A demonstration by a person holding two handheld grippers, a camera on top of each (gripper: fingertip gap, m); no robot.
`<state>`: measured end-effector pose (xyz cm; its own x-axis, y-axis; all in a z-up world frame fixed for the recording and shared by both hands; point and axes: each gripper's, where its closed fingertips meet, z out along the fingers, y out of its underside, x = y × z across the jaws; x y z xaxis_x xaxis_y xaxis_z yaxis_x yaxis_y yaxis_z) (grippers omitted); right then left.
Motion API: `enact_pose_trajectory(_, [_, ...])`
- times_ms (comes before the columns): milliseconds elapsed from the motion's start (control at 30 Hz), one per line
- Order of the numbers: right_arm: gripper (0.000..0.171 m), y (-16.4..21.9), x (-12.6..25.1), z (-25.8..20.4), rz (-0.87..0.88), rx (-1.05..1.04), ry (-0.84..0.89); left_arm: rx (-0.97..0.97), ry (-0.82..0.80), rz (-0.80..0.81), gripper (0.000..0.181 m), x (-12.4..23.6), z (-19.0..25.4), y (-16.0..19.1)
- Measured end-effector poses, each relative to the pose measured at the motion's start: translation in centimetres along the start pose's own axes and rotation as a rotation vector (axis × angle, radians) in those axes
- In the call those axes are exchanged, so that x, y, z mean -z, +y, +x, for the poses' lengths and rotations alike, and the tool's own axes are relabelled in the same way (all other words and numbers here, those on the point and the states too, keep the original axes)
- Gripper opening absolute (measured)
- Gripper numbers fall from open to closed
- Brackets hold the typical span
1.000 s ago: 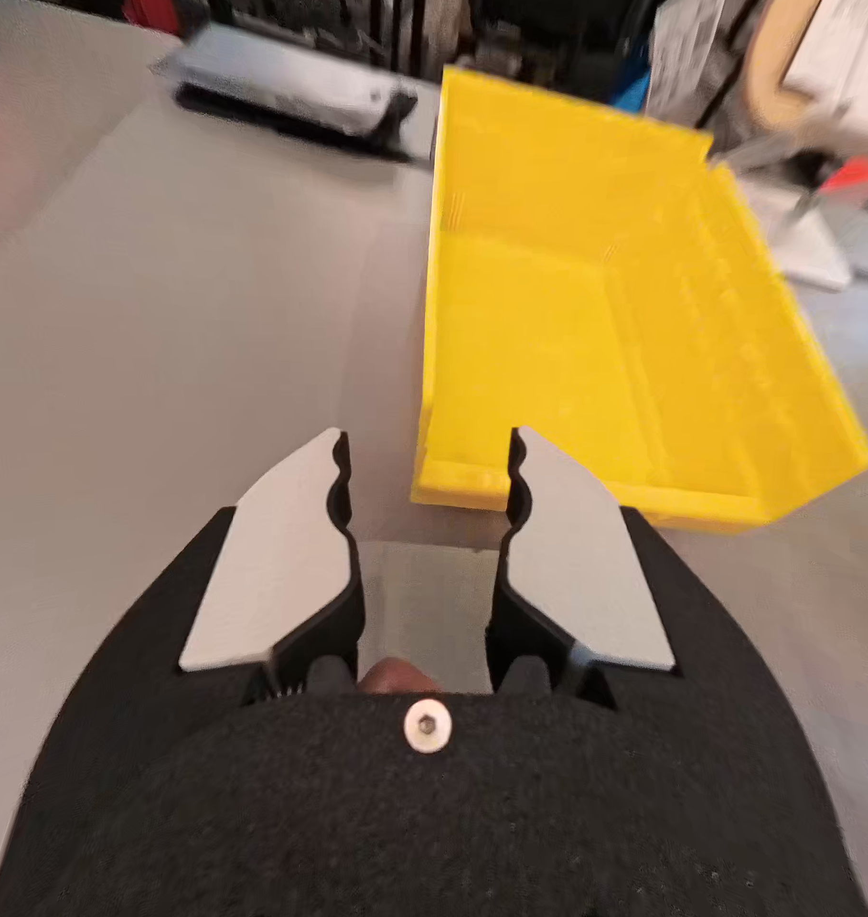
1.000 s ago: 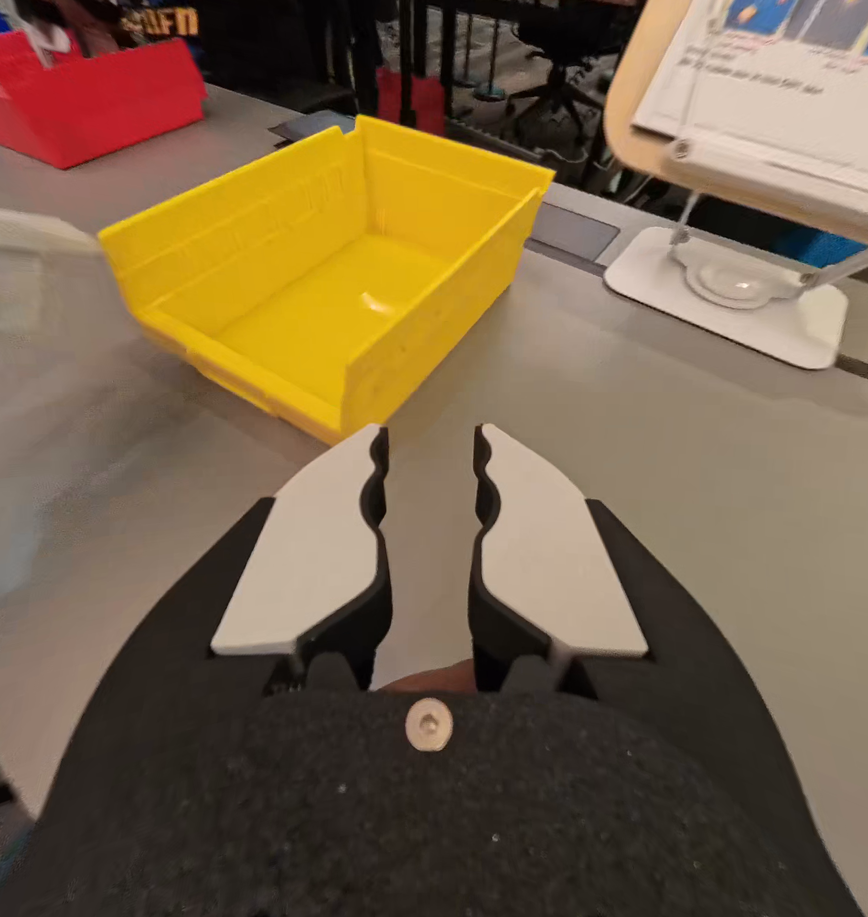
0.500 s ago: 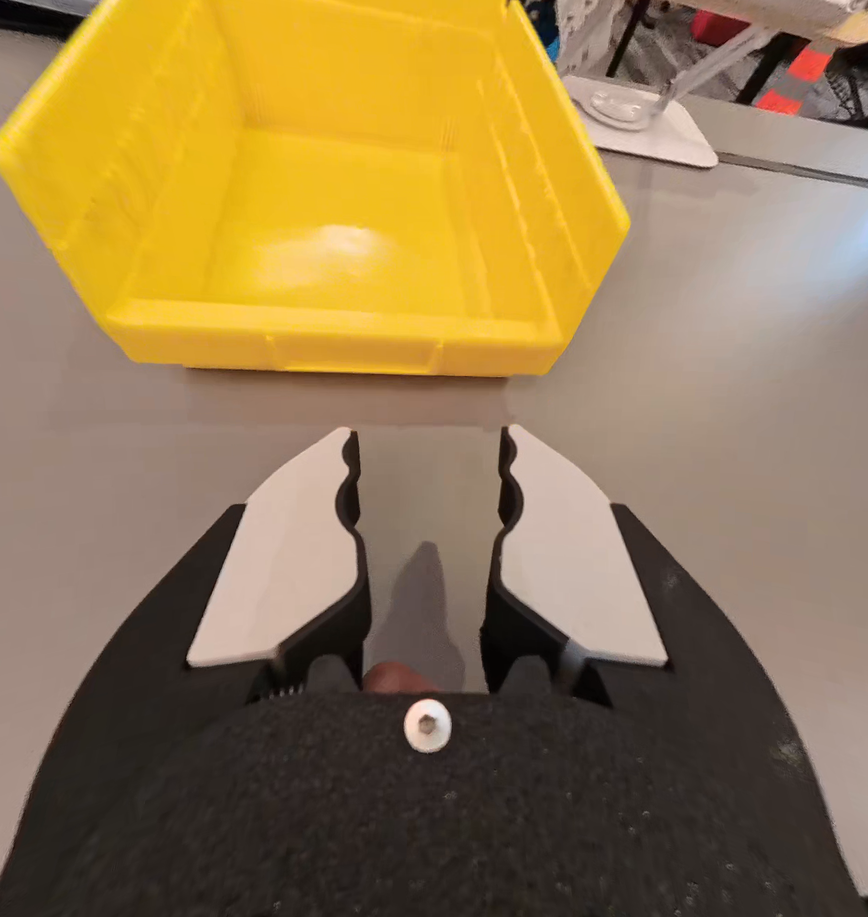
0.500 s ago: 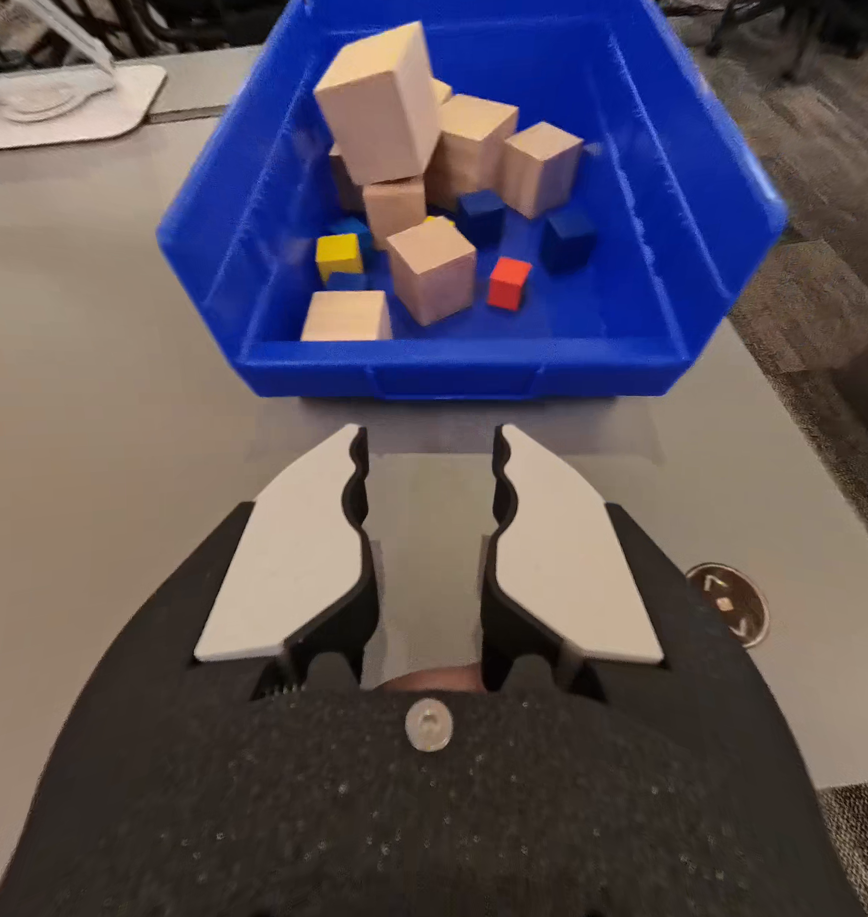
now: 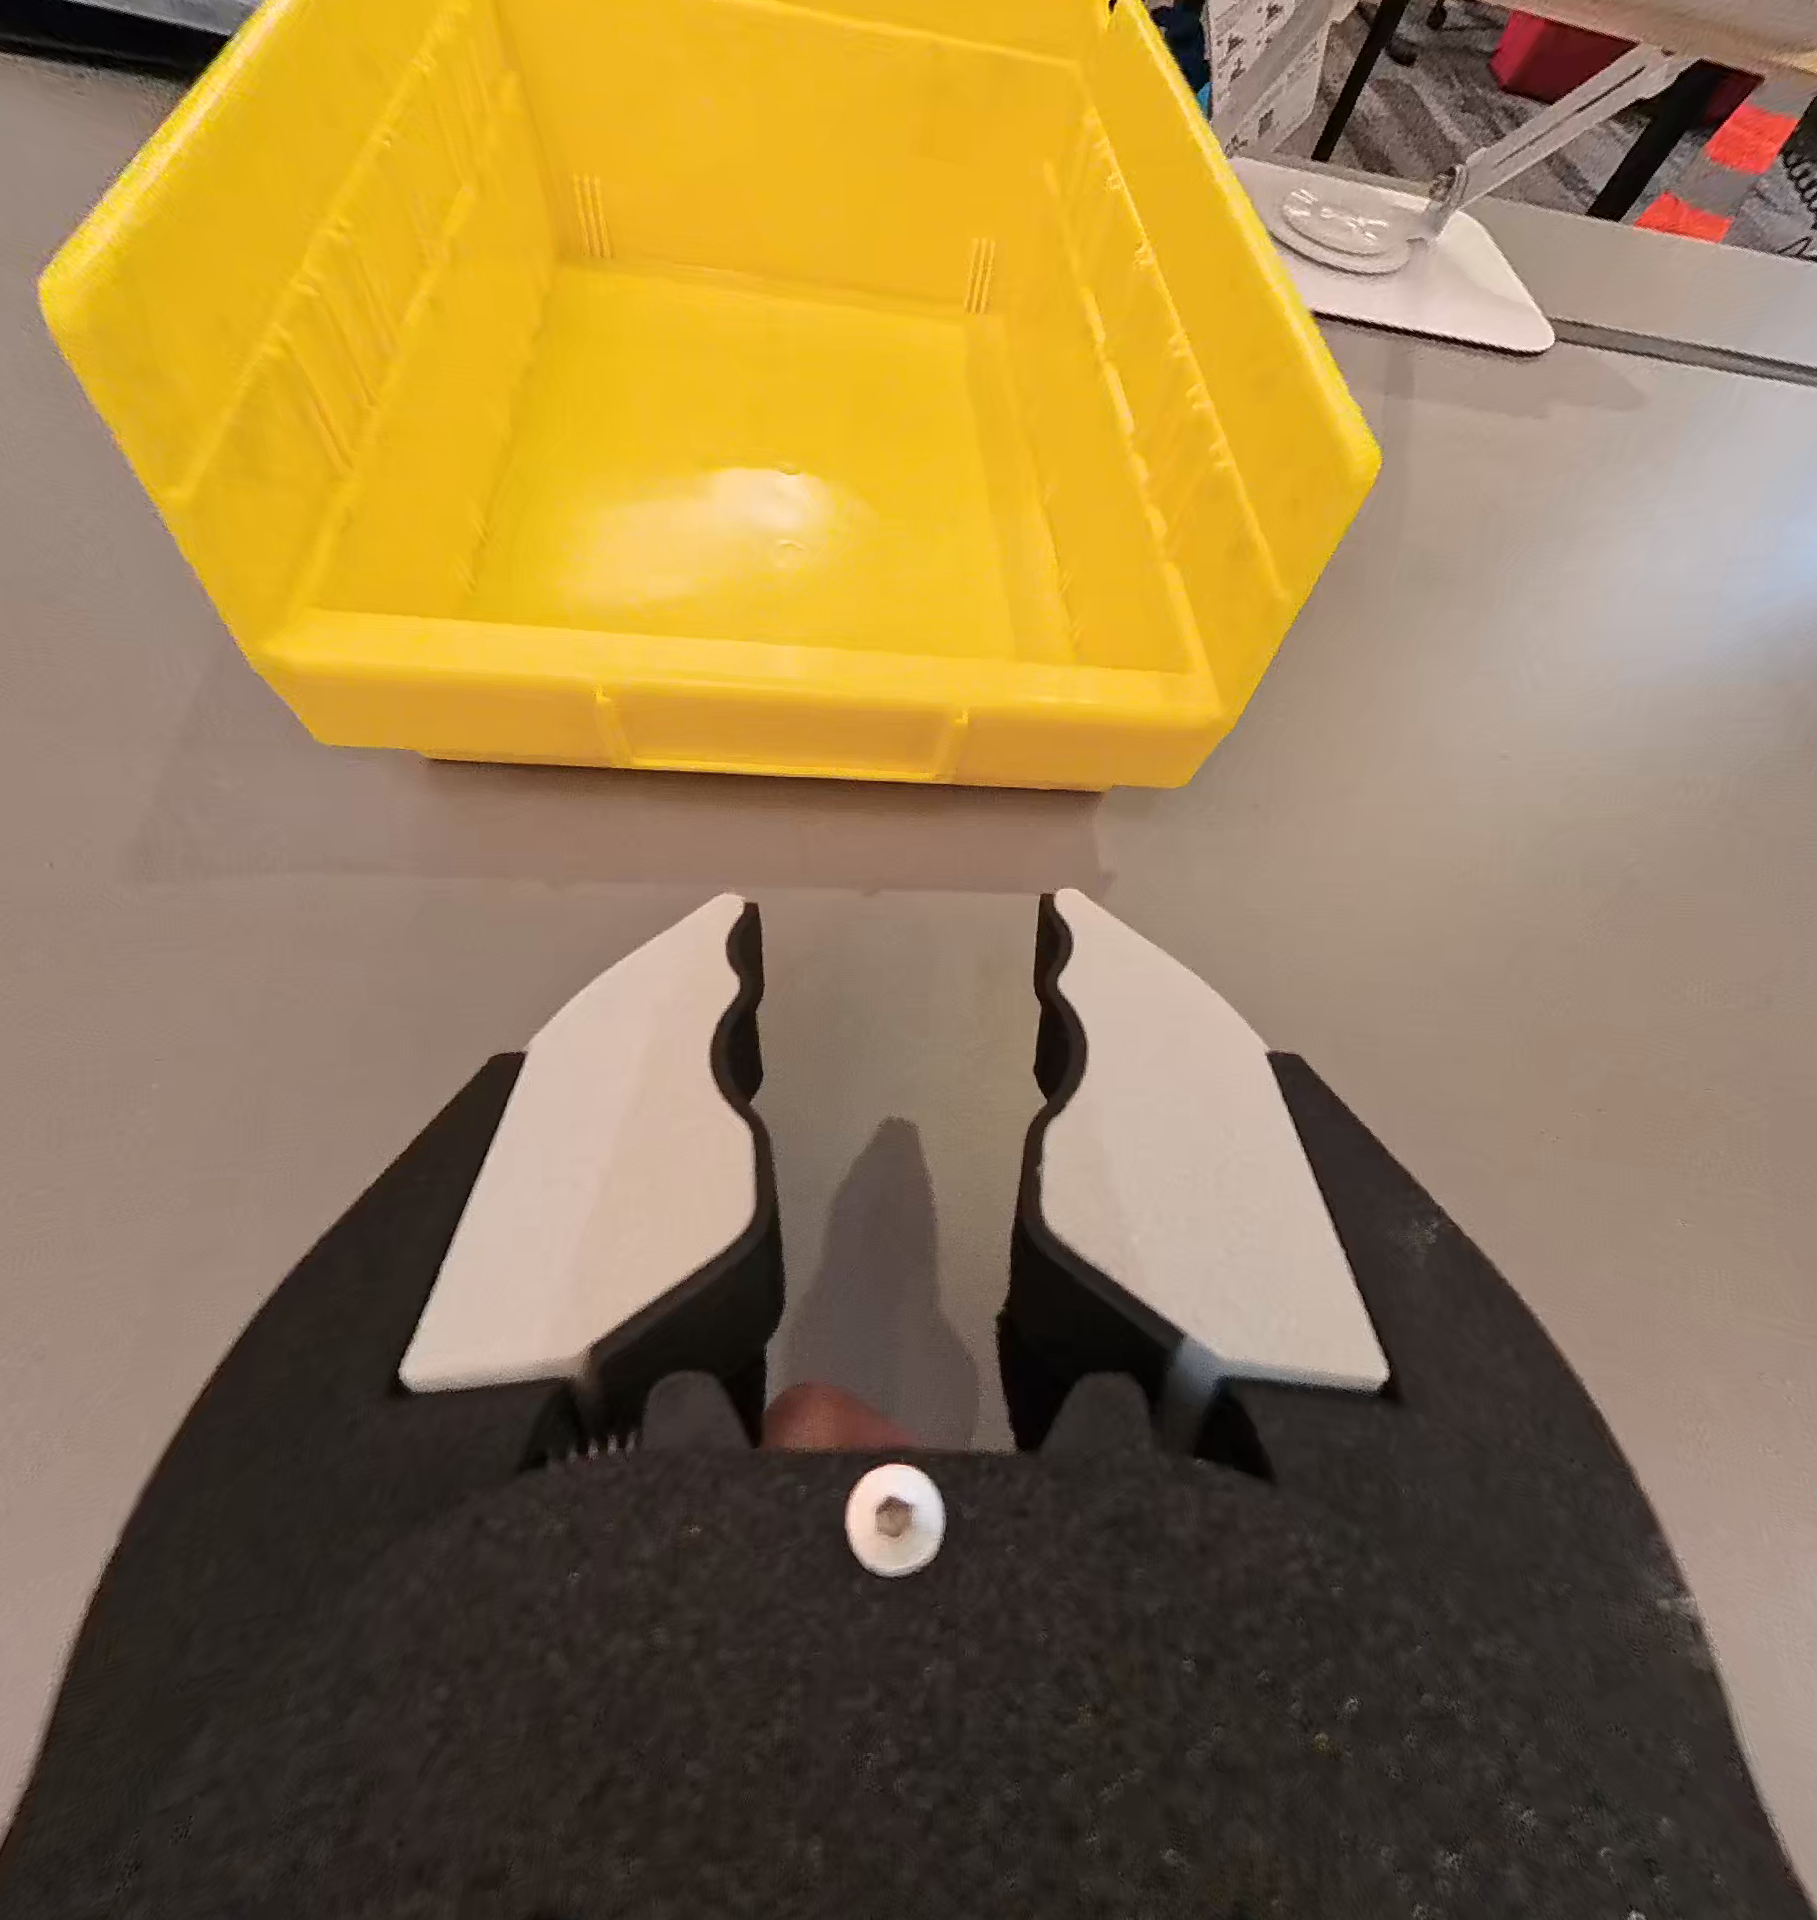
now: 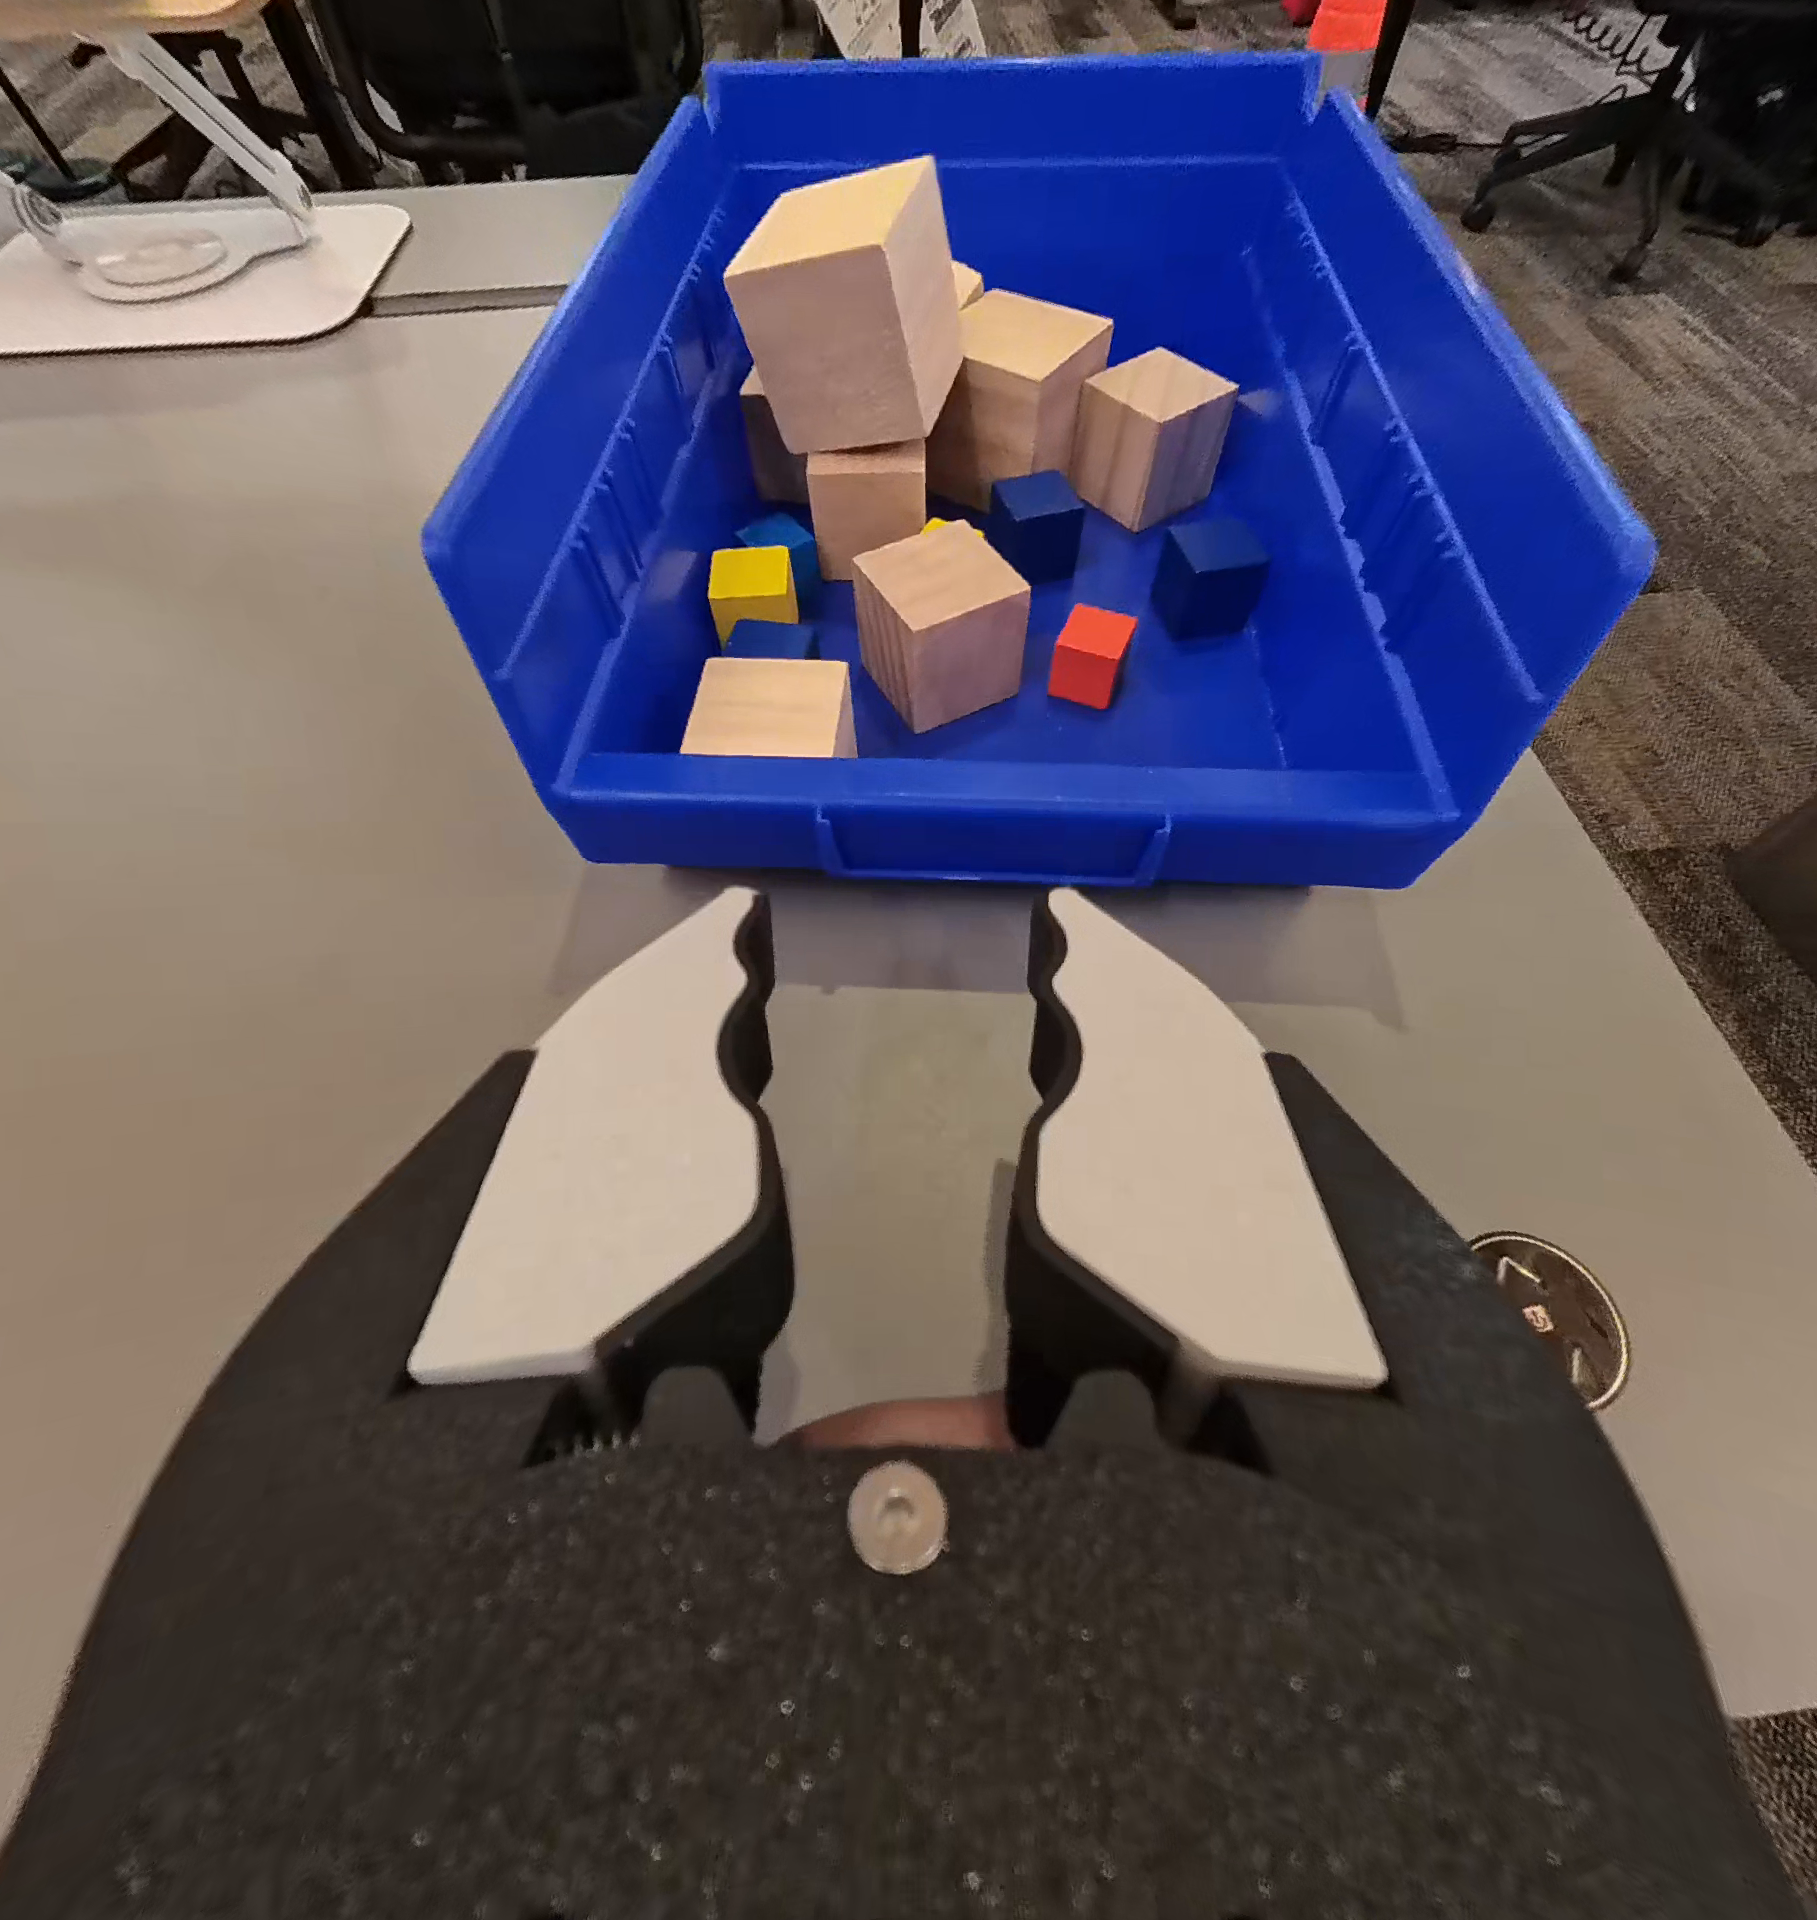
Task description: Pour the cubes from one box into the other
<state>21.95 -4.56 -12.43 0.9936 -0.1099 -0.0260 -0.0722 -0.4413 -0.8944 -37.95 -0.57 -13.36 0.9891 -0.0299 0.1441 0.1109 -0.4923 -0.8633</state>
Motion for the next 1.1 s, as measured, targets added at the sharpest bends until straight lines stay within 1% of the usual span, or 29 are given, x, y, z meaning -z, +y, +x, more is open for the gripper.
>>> enact_pose_trajectory(267, [0.047, 0.0, 0.1, 0.0, 0.001, 0.007, -0.001, 0.000, -0.002, 0.015, 0.049, 0.0, -0.2, -0.4])
enact_pose_trajectory(333, [0.047, 0.0, 0.3, 0.0, 0.011, 0.005, -0.009, -0.015, 0.011, 0.011, 0.049, -0.3, 0.4, -0.5])
enact_pose_trajectory(367, [0.047, 0.0, 0.4, 0.1, 0.018, 0.011, -0.008, -0.033, 0.046, 0.011, 0.048, -0.4, 1.4, -0.5])
enact_pose_trajectory(400, [0.047, -0.2, 0.4, 0.3, 0.025, 0.020, -0.002, -0.058, 0.123, 0.009, 0.049, -0.4, 3.5, -0.5])
enact_pose_trajectory(433, [0.047, -0.6, 0.4, 0.7, 0.036, 0.034, 0.008, -0.079, 0.231, -0.001, 0.052, -0.2, 6.4, -0.4])
enact_pose_trajectory(500, [0.048, -2.7, 0.1, 1.8, 0.082, 0.084, 0.021, -0.074, 0.449, -0.005, 0.054, 0.5, 13.8, -1.2])
enact_pose_trajectory(567, [0.050, -5.5, -0.1, 3.4, 0.124, 0.109, 0.032, -0.130, 0.608, 0.004, 0.058, 1.0, 22.1, -2.2])
enact_pose_trajectory(667, [0.057, -8.4, -1.5, 5.5, 0.130, 0.072, 0.005, -0.276, 0.723, -0.006, 0.067, 0.5, 34.4, -1.9])
enact_pose_trajectory(733, [0.061, -8.5, -2.8, 7.3, 0.109, 0.013, 0.033, -0.337, 0.747, -0.013, 0.066, -0.6, 41.7, -0.6])
enact_pose_trajectory(800, [0.061, -7.5, -3.6, 8.5, 0.105, -0.040, 0.053, -0.382, 0.711, -0.041, 0.067, -2.8, 47.4, 1.0])
enact_pose_trajectory(833, [0.060, -6.8, -3.9, 8.9, 0.099, -0.047, 0.066, -0.390, 0.675, -0.040, 0.067, -4.2, 49.4, 1.4])
enact_pose_trajectory(867, [0.055, -6.5, -3.9, 9.4, 0.134, -0.025, 0.080, -0.389, 0.637, -0.037, 0.066, -5.5, 51.1, 1.7])
enact_pose_trajectory(900, [0.055, -6.3, -3.7, 9.9, 0.161, 0.006, 0.104, -0.377, 0.597, -0.041, 0.064, -6.8, 52.4, 1.8])
enact_pose_trajectory(933, [0.048, -6.2, -3.7, 10.4, 0.178, 0.023, 0.116, -0.364, 0.559, -0.049, 0.063, -7.9, 53.3, 2.0])
enact_pose_trajectory(967, [0.046, -6.2, -3.6, 10.5, 0.185, 0.018, 0.109, -0.352, 0.510, -0.065, 0.057, -9.1, 53.8, 2.2])
enact_pose_trajectory(1000, [0.048, -6.0, -3.7, 10.8, 0.167, -0.009, 0.110, -0.345, 0.465, -0.096, 0.048, -10.1, 53.9, 2.7])
enact_pose_trajectory(1033, [0.055, -5.6, -3.6, 11.5, 0.131, -0.044, 0.139, -0.337, 0.454, -0.139, 0.038, -10.8, 54.2, 3.5])
enact_pose_trajectory(1100, [0.056, -5.9, -2.8, 12.4, 0.167, -0.067, 0.189, -0.284, 0.484, -0.201, 0.048, -10.9, 54.9, 4.7])
